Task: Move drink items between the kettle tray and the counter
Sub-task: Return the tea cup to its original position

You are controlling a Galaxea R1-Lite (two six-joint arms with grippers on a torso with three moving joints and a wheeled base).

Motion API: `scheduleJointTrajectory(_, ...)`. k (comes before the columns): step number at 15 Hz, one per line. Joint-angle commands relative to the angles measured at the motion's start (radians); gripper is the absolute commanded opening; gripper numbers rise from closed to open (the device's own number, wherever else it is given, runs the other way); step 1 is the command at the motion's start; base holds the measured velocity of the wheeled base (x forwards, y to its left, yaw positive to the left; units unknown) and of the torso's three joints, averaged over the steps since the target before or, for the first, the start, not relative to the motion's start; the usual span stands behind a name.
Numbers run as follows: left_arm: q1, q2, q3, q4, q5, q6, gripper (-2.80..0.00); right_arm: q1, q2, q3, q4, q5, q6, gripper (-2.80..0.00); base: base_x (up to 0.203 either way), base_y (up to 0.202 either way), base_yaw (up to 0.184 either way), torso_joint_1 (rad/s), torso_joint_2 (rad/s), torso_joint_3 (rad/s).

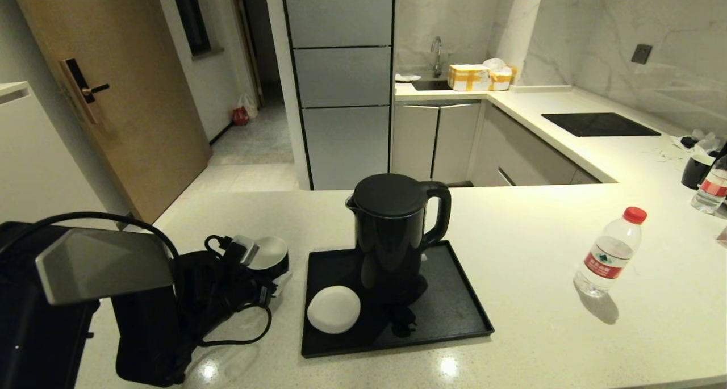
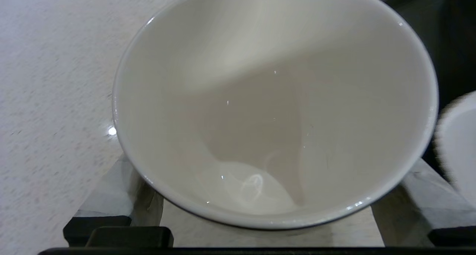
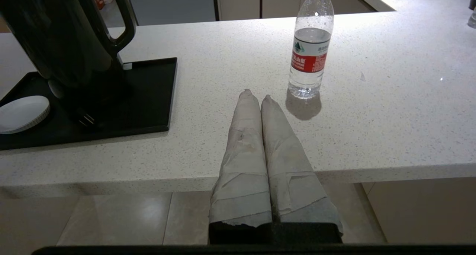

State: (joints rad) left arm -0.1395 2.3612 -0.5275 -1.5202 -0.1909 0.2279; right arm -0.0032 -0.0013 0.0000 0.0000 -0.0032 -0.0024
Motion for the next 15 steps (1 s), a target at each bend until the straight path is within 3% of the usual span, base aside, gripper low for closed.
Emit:
scheduleJointTrajectory(1, -0.002, -0.020, 0.004, -0.010, -0.001, 0.001, -2.80, 0.000, 0.001, 0.003, 0.000, 0.000, -0.001, -2.80, 0.000, 0.000, 0.000, 0.000, 0.00, 0.000)
scheduleJointTrajectory(5, -0.067, -0.078, 0.060, -0.010, -0.001, -0.035, -2.80, 0.000, 0.001, 0.003, 0.000, 0.000, -0.001, -2.80, 0.000, 0.000, 0.000, 0.000, 0.00, 0.000)
scheduleJointTrajectory(8, -0.069, -0.080, 0.063, -0.010, -0.001, -0.039, -2.80, 0.000, 0.001, 0.003, 0.000, 0.000, -0.001, -2.80, 0.000, 0.000, 0.000, 0.000, 0.00, 0.000)
scheduleJointTrajectory(13, -0.215, -0.148, 0.102, -0.010, -0.003, -0.072, -2.80, -0.001, 0.001, 0.003, 0.000, 0.000, -0.001, -2.80, 0.000, 0.000, 0.000, 0.000, 0.00, 0.000)
scheduleJointTrajectory(15, -0.236, -0.158, 0.104, -0.010, -0.002, -0.075, -2.80, -0.001, 0.001, 0.003, 0.000, 0.000, -0.001, -2.80, 0.000, 0.000, 0.000, 0.000, 0.00, 0.000)
